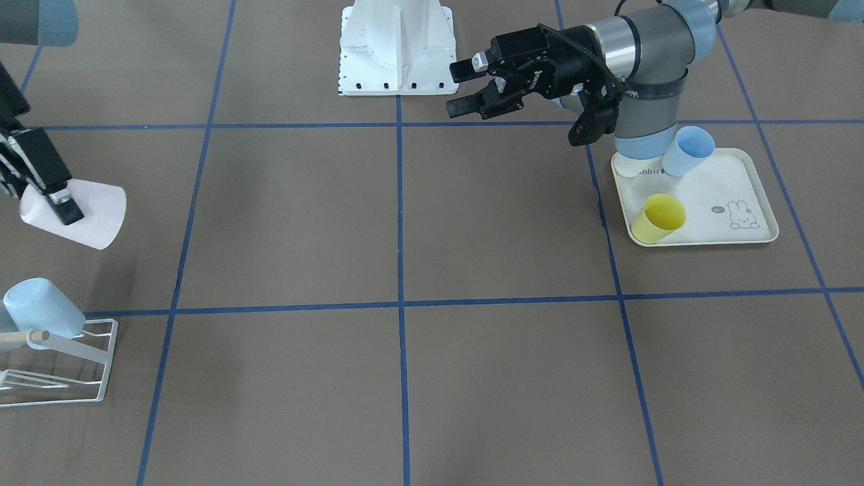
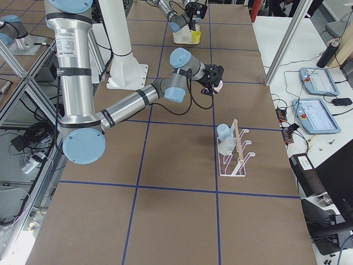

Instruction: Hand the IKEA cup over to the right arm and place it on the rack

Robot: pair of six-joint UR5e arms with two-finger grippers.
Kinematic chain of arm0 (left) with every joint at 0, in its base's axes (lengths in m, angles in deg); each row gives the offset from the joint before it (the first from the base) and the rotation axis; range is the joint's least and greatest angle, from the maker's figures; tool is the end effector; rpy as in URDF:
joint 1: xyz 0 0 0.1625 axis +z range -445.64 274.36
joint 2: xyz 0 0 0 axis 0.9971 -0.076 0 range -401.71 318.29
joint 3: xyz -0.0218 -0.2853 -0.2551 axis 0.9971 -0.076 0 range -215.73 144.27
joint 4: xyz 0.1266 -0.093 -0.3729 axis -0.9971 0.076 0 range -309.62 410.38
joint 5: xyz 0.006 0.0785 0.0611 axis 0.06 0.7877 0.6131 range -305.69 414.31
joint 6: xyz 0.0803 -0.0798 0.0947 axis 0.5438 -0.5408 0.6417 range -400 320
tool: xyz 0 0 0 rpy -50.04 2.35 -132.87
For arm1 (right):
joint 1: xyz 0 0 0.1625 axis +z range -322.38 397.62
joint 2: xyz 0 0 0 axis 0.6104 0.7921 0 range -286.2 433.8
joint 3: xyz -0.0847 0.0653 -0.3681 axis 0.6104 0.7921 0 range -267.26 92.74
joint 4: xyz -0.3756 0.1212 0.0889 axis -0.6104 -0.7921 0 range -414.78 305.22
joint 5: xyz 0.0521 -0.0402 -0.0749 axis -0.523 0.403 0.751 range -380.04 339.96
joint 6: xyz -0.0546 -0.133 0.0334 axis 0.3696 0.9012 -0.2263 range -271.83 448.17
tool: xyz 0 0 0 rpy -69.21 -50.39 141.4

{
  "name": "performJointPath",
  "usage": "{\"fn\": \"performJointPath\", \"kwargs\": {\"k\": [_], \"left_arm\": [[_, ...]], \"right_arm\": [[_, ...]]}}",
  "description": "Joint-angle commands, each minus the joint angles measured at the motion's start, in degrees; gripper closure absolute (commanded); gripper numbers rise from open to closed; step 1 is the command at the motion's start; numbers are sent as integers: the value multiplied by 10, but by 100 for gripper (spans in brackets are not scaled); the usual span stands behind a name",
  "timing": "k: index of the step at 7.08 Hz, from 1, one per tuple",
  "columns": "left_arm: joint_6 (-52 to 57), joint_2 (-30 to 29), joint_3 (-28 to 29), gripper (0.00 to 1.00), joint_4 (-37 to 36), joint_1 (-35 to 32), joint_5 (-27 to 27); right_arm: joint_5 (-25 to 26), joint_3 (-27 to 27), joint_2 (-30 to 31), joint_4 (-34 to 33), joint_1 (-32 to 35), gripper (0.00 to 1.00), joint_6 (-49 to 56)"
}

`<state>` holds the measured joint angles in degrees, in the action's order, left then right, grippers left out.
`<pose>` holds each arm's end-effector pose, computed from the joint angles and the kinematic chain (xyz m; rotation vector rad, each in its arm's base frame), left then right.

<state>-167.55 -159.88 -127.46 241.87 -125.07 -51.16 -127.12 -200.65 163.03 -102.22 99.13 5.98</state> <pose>0.3674 -0.4237 0.1411 -0.1029 2.2913 -0.3999 -0.1703 -0.5023 0.3537 0.4489 -1.1216 0.6503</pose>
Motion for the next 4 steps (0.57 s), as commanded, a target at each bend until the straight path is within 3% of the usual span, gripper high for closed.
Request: {"fn": "performJointPath", "kwargs": {"k": [1, 4], "left_arm": [[9, 0, 2, 10, -2, 1, 0], [10, 7, 3, 10, -1, 1, 0]], "right_arm": [[-1, 67, 22, 1, 66, 100, 190], [1, 151, 29, 6, 109, 100, 371]]}}
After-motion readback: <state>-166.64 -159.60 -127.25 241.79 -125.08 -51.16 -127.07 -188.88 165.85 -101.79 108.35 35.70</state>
